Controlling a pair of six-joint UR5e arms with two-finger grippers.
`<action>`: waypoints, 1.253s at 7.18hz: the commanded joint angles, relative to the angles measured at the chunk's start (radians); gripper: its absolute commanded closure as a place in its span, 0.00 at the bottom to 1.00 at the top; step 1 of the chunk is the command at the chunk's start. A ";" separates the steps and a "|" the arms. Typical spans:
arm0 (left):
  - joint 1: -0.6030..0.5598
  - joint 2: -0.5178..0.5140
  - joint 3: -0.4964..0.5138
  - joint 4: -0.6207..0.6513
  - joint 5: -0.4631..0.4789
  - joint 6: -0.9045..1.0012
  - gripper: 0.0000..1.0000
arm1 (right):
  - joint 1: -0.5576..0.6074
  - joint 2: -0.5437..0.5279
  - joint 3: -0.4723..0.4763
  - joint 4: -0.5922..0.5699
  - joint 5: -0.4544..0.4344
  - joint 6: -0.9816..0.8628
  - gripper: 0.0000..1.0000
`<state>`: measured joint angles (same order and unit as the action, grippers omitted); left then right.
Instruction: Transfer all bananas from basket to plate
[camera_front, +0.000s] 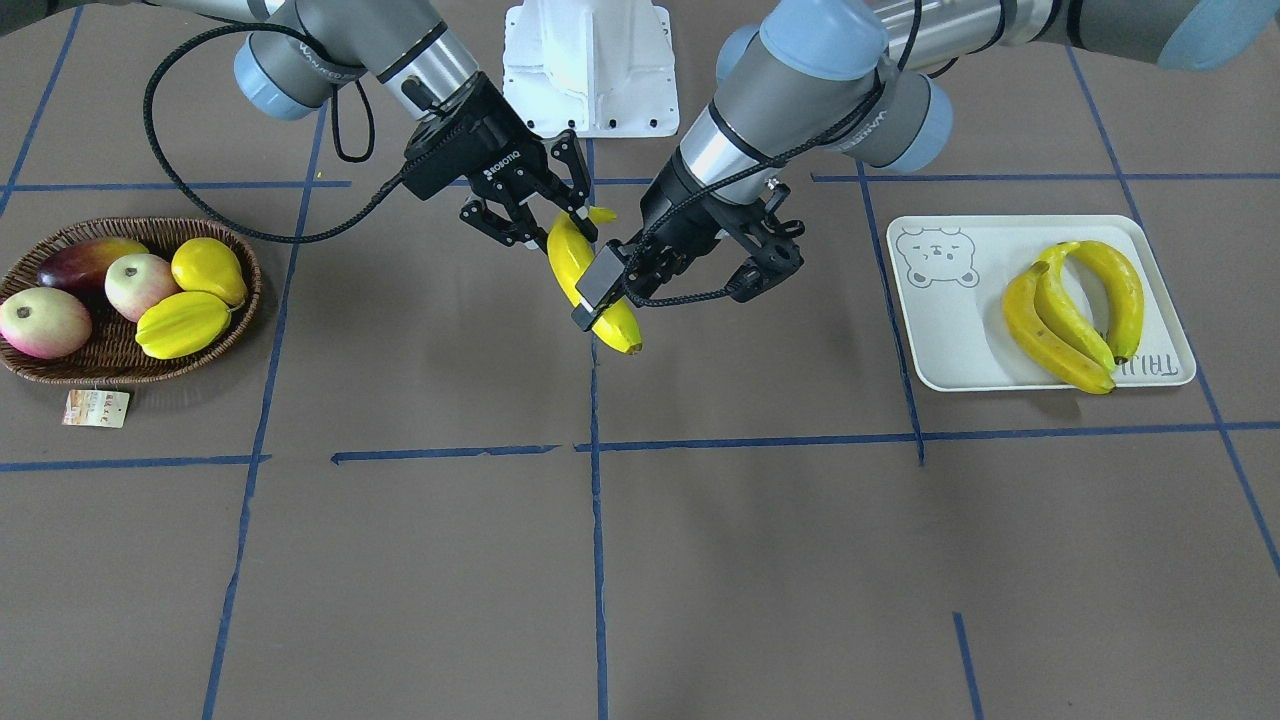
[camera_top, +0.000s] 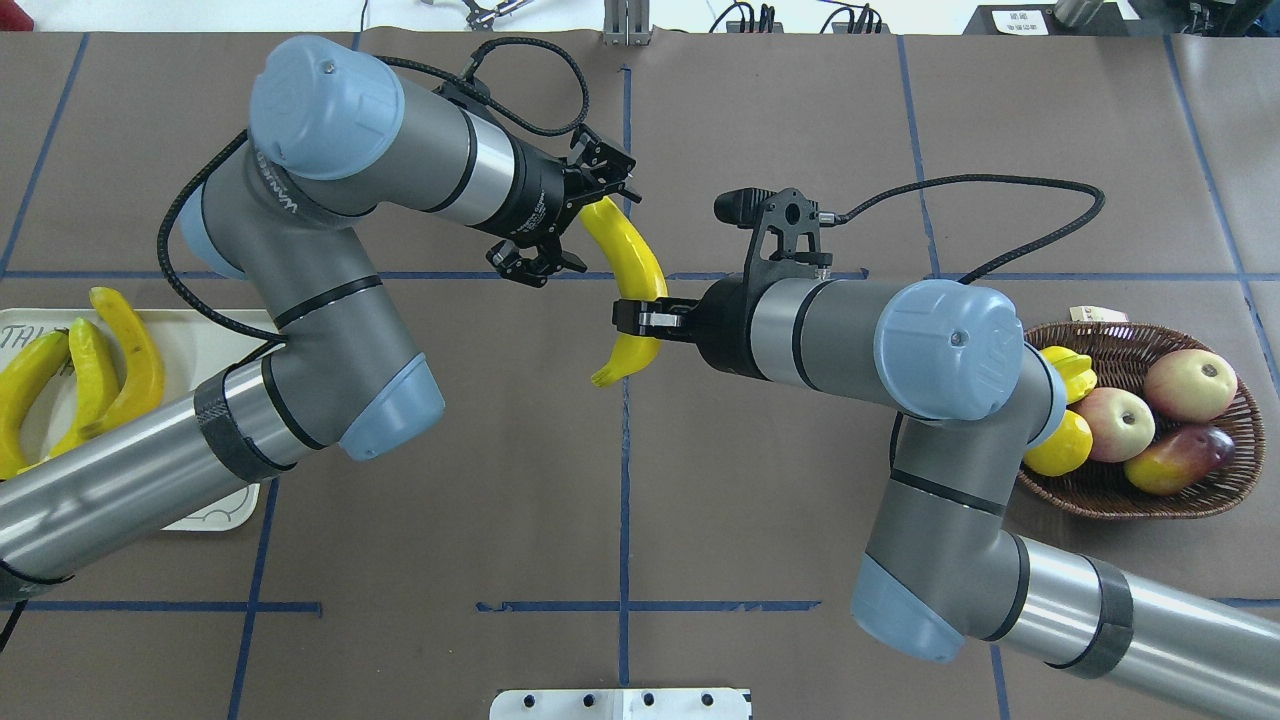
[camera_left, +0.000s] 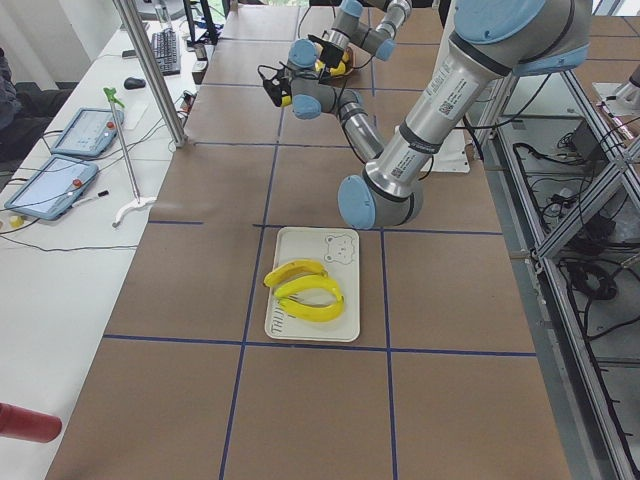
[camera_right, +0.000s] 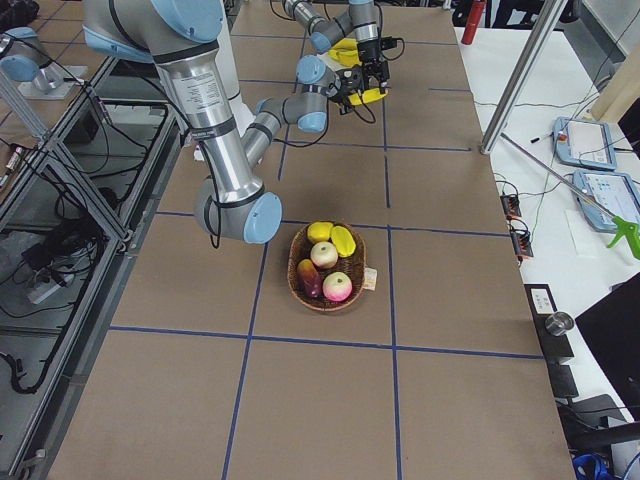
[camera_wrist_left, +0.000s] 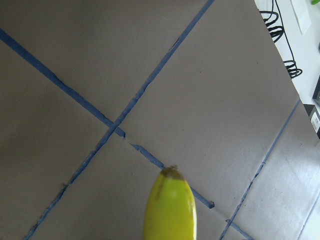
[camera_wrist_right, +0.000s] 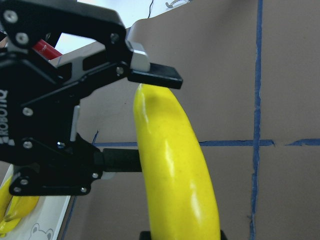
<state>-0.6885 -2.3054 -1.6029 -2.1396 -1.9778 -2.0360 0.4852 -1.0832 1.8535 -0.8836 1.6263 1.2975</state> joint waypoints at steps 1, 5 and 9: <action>0.004 -0.002 0.006 -0.006 0.002 -0.001 0.19 | -0.003 0.000 0.000 0.000 -0.002 0.000 0.91; 0.004 -0.002 0.005 -0.008 0.002 -0.001 0.36 | -0.020 0.000 0.001 0.000 -0.028 0.000 0.90; 0.003 0.009 0.006 -0.035 0.000 0.008 1.00 | -0.020 0.000 0.000 0.003 -0.020 0.000 0.68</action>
<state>-0.6842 -2.3029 -1.5982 -2.1547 -1.9772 -2.0330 0.4650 -1.0830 1.8531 -0.8829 1.6007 1.2967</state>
